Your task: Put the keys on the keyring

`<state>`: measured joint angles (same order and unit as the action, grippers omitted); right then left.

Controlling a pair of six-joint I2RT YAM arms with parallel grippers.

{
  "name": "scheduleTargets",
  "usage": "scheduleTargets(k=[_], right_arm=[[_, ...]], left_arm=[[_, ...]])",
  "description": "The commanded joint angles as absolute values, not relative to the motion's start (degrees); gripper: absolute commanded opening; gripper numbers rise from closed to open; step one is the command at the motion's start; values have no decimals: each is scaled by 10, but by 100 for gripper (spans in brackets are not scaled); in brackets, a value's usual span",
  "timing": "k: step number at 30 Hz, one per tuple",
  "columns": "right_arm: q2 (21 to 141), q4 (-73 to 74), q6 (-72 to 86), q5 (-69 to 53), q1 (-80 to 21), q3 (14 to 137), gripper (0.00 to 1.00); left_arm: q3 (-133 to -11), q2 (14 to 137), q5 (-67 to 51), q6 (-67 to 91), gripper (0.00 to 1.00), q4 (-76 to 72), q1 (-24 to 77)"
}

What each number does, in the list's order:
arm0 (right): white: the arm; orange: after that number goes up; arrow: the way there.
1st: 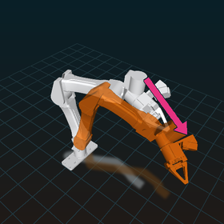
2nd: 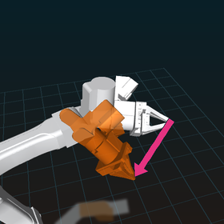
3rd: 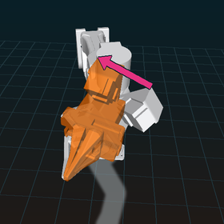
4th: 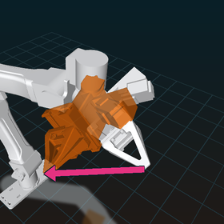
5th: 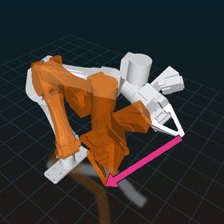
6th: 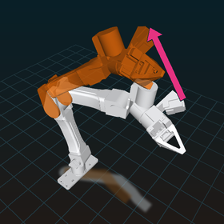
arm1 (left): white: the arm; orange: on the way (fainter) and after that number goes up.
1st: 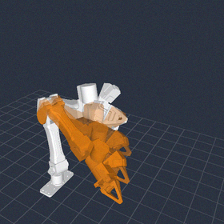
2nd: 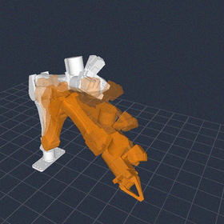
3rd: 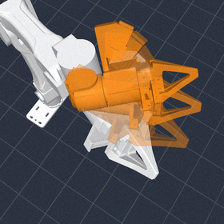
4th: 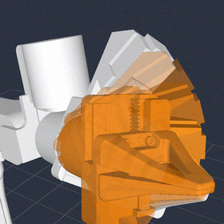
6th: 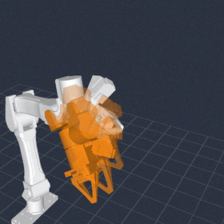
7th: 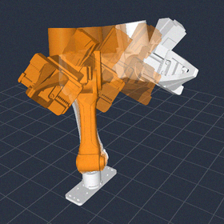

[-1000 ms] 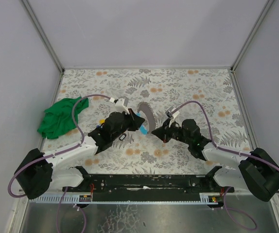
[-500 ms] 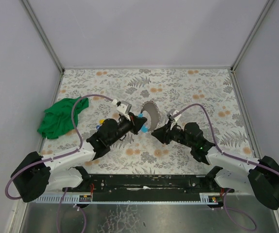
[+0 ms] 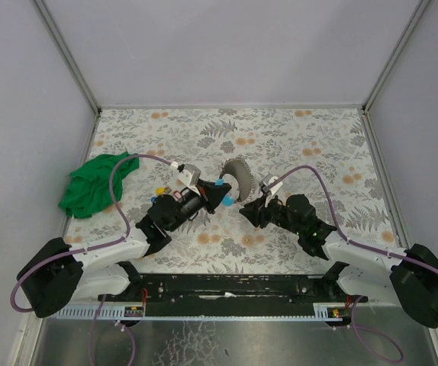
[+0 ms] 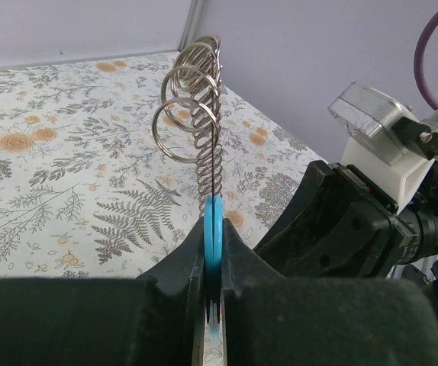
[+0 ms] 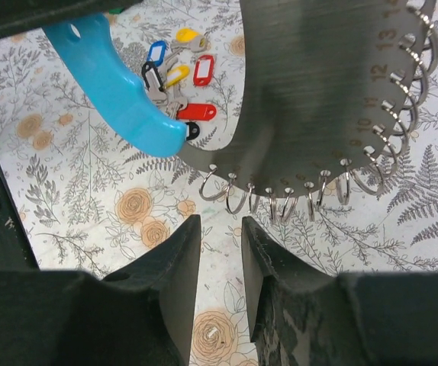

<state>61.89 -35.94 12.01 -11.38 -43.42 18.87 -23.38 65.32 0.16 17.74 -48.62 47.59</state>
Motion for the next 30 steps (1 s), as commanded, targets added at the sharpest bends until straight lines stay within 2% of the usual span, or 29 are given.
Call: scheduleTargets(k=[1,13,24,30], right_arm=[[615,-374,100,-101,-444,213,36],[587,-378,130,-83,-464,215,40],[576,-269,152,-20,-468,270,43],[585,-243,153,-25,-468,291,44]], left_arm=[[-249,646,-7,159,0,-550,480],[-261,651,30,188,0,-533,483],[-280,651,50,210,0,-498,484],[-289,642,57,220,0,-480,484]])
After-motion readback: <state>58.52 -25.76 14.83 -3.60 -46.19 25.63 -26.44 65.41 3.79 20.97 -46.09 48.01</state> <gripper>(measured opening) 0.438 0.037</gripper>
